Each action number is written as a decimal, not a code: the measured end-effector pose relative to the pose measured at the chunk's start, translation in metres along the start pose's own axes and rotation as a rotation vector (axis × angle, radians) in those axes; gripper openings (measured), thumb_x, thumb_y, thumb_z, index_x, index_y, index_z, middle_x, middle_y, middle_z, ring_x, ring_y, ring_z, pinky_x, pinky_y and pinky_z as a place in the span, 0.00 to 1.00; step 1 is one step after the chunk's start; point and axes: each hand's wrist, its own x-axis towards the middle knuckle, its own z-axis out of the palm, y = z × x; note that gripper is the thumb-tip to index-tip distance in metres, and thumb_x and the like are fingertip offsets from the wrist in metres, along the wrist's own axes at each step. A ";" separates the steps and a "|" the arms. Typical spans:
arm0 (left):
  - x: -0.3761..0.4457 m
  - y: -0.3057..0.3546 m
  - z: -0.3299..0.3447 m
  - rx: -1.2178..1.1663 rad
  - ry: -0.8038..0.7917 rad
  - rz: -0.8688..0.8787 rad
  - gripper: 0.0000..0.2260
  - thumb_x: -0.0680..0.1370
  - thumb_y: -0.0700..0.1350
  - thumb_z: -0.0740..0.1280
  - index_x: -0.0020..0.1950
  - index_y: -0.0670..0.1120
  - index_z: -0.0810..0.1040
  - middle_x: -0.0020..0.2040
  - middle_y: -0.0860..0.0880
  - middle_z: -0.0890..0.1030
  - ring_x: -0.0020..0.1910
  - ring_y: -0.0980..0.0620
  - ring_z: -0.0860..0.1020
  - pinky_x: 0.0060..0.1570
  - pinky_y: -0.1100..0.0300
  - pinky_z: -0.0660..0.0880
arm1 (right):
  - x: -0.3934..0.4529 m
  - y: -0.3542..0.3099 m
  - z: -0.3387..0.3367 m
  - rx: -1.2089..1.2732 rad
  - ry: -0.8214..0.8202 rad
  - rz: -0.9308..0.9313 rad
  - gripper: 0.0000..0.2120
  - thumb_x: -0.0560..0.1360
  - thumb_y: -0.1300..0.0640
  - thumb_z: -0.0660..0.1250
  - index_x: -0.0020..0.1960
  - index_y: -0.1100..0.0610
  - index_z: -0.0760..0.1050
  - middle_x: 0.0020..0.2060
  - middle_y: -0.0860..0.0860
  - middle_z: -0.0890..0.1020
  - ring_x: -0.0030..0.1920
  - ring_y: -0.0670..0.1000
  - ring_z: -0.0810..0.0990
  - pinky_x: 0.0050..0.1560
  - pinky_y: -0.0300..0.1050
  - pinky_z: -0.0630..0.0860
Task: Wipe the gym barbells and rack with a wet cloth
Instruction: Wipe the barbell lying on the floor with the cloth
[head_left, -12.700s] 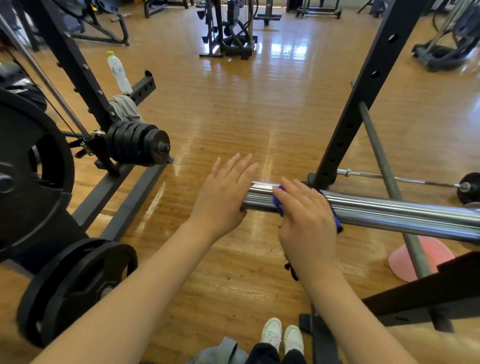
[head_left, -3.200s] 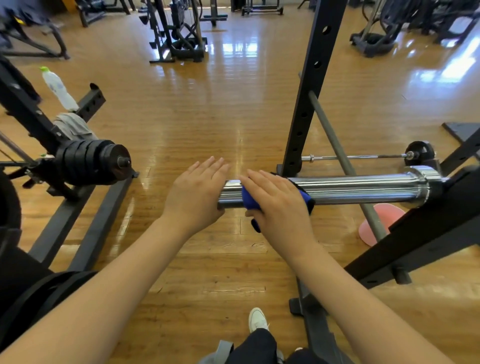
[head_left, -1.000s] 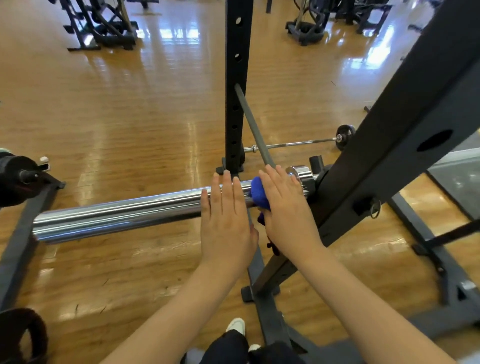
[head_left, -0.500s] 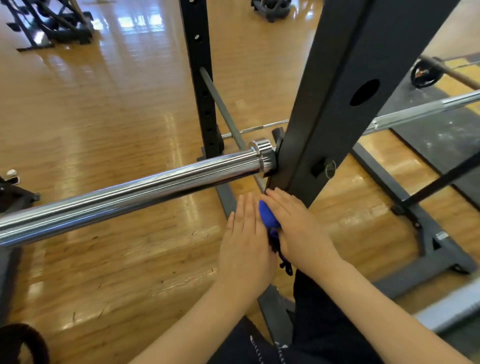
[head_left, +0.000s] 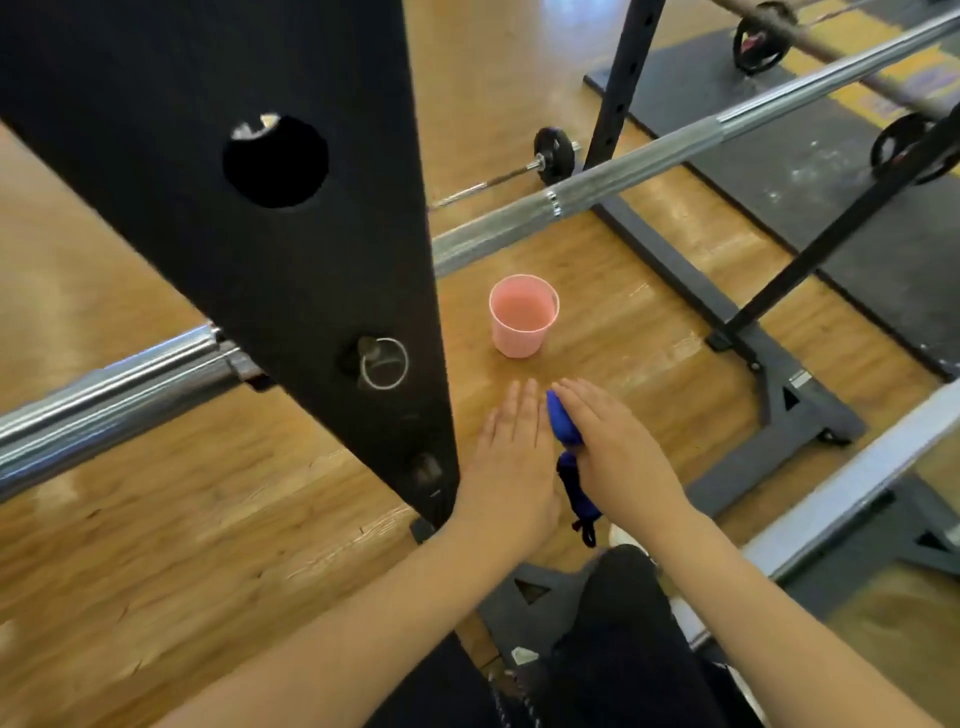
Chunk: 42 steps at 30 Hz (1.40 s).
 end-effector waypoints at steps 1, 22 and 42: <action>0.017 0.008 0.005 0.013 -0.018 0.014 0.34 0.80 0.46 0.56 0.75 0.39 0.35 0.77 0.41 0.39 0.76 0.44 0.39 0.75 0.50 0.42 | 0.005 0.015 -0.002 0.016 0.001 0.034 0.33 0.68 0.73 0.69 0.71 0.62 0.66 0.69 0.56 0.70 0.70 0.55 0.67 0.69 0.46 0.58; 0.221 0.133 -0.033 -0.017 -0.124 -0.372 0.31 0.82 0.55 0.49 0.77 0.40 0.40 0.77 0.41 0.41 0.76 0.45 0.40 0.75 0.49 0.43 | 0.138 0.225 -0.103 0.044 -0.337 -0.177 0.33 0.74 0.65 0.66 0.76 0.56 0.58 0.74 0.51 0.63 0.73 0.49 0.61 0.71 0.41 0.56; 0.314 0.110 0.149 0.014 -0.053 -0.281 0.26 0.83 0.52 0.46 0.77 0.44 0.41 0.78 0.46 0.42 0.76 0.47 0.40 0.73 0.52 0.38 | 0.193 0.347 0.042 -0.084 -0.149 -0.316 0.28 0.68 0.68 0.70 0.68 0.59 0.71 0.63 0.55 0.76 0.63 0.55 0.74 0.62 0.50 0.72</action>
